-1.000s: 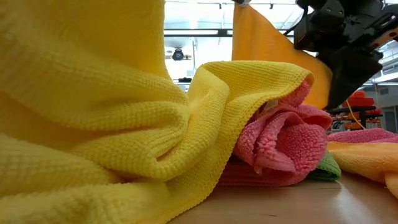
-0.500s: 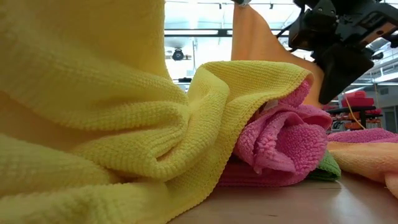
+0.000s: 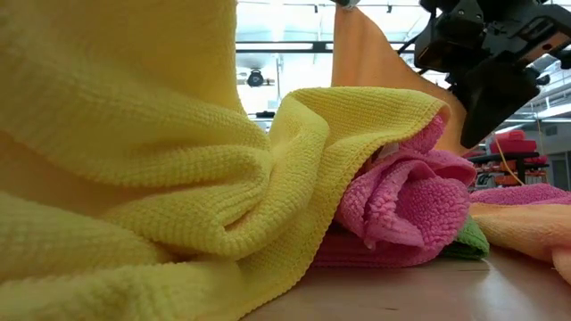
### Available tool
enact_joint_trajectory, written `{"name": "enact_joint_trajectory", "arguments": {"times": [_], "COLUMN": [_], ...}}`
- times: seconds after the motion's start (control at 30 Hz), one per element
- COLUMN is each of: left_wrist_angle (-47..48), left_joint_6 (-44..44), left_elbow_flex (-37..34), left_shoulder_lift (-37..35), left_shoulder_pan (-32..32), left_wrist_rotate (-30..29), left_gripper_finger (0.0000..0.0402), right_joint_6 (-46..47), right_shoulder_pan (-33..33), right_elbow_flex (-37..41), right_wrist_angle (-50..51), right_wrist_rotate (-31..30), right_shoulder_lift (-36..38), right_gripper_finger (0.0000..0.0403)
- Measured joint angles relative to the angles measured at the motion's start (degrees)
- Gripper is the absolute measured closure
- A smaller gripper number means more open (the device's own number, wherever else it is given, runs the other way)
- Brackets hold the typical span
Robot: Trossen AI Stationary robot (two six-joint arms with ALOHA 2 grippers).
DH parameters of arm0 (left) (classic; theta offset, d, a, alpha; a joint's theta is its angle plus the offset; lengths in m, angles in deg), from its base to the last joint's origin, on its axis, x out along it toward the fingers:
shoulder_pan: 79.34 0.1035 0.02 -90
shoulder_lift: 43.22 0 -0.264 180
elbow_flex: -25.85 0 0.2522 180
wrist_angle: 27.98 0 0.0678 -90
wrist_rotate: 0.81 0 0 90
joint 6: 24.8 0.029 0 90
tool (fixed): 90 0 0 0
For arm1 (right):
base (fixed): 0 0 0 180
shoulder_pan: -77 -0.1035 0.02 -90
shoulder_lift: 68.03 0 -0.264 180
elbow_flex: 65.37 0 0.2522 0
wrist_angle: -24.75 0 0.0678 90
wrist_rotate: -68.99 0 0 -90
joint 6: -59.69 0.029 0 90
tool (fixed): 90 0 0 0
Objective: Fold microfiber towels
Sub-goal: Fold the orange microfiber towel
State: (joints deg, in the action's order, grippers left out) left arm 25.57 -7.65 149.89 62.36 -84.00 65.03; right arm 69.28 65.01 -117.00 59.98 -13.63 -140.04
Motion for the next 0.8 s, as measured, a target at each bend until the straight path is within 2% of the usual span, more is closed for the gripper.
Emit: {"name": "enact_joint_trajectory", "arguments": {"times": [0.07, 0.13, 0.43, 0.57, 0.8], "left_wrist_angle": [0.1, 0.6, 1.0, 1.0, 0.4], "left_joint_6": [0.0, 0.0, 0.0, -0.1, 0.4], "left_elbow_flex": [0.0, 0.0, 0.0, 0.0, 0.0], "left_shoulder_lift": [0.0, 0.0, 0.0, 0.0, 0.0], "left_shoulder_pan": [0.0, 0.0, 0.0, 0.0, -0.1], "left_wrist_rotate": [0.0, 0.0, 0.0, 0.0, 0.0], "left_gripper_finger": [0.0381, 0.039, 0.0376, 0.0392, 0.0376], "right_joint_6": [-1.8, -2.7, -4.2, -4.9, -2.3], "right_shoulder_pan": [0.0, 0.0, -0.1, -0.2, -0.2], "right_elbow_flex": [0.0, 0.0, 0.0, -0.1, -9.5], "right_wrist_angle": [0.3, 0.6, 0.7, 0.8, 15.9], "right_wrist_rotate": [0.0, -0.2, -1.4, -1.8, -3.4], "right_shoulder_lift": [0.0, 0.0, 0.0, 0.0, 1.6], "right_gripper_finger": [0.0374, 0.0392, 0.04, 0.04, 0.0402]}}
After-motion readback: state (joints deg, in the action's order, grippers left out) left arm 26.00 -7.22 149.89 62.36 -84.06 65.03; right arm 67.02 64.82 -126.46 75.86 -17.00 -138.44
